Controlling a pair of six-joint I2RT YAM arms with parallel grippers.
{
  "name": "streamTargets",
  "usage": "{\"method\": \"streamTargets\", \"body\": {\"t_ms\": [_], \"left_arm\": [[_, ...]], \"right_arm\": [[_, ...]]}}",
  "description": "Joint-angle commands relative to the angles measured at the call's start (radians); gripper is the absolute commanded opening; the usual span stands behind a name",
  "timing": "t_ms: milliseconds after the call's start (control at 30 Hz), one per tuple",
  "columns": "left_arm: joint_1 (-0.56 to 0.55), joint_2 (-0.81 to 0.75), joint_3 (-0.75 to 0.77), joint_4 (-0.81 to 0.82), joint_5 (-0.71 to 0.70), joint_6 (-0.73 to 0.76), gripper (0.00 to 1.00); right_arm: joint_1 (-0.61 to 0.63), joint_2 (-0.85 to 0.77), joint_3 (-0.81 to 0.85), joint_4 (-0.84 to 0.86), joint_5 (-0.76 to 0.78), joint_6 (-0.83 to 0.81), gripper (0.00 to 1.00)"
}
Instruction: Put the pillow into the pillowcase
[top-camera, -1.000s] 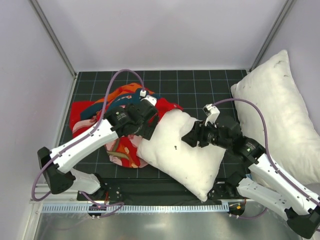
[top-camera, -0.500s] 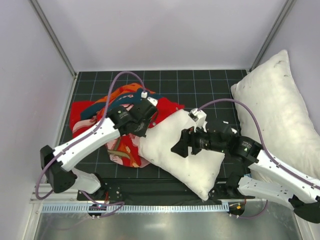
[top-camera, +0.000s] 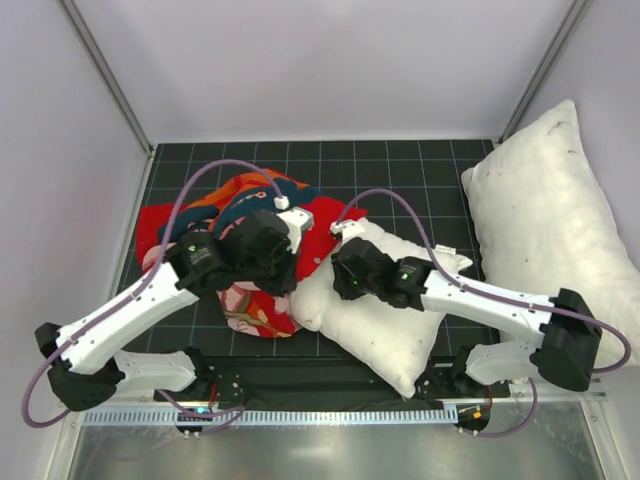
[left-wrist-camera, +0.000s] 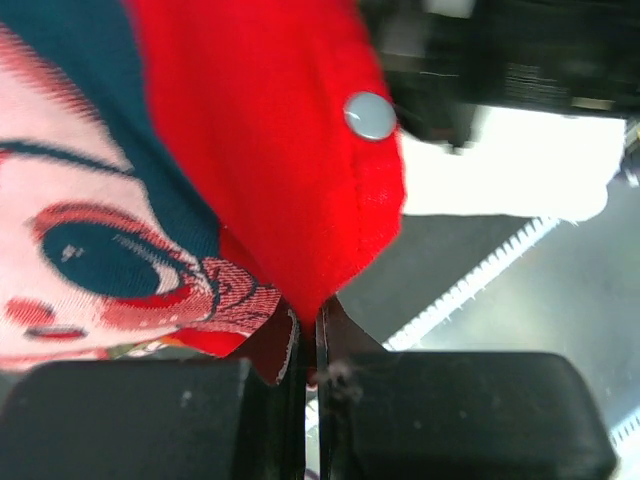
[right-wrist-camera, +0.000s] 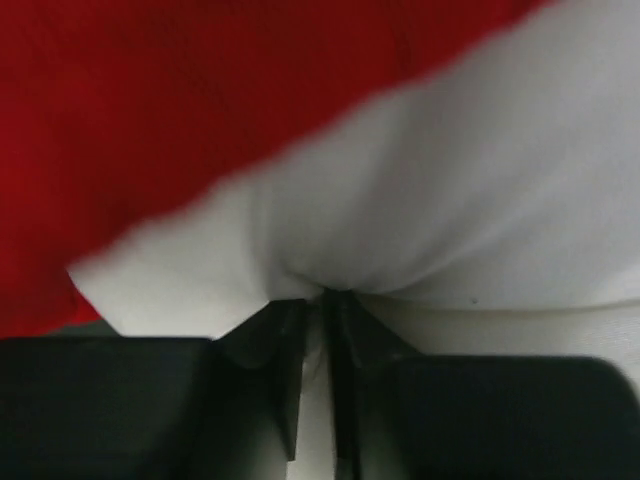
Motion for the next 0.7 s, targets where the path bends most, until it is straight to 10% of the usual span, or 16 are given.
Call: {"method": "streamTargets", "body": {"t_ms": [0,167,433,667], "left_arm": [[-0.104,0.058,-0.011,0.171,0.168,-0.076,0.0],[-0.276,0.12,0.002,0.297,0.142,-0.127,0.0],[-0.27,-0.029,-0.141,0.381,0.033,-0.171,0.0],[-0.245,-0.083,-0.132,0.294,-0.195,-0.205,0.0]], "right_arm": [[-0.001,0.093,0.046,0.257,0.111,-0.009,0.15],[-0.001,0.025,-0.07,0.607,0.118,0.077,0.04],[-0.007,-0.155,-0.178,0.603,0.098,0.129,0.05],[-0.01,-0.293,-0.239,0.581,-0.055,0.196,0.56]]}}
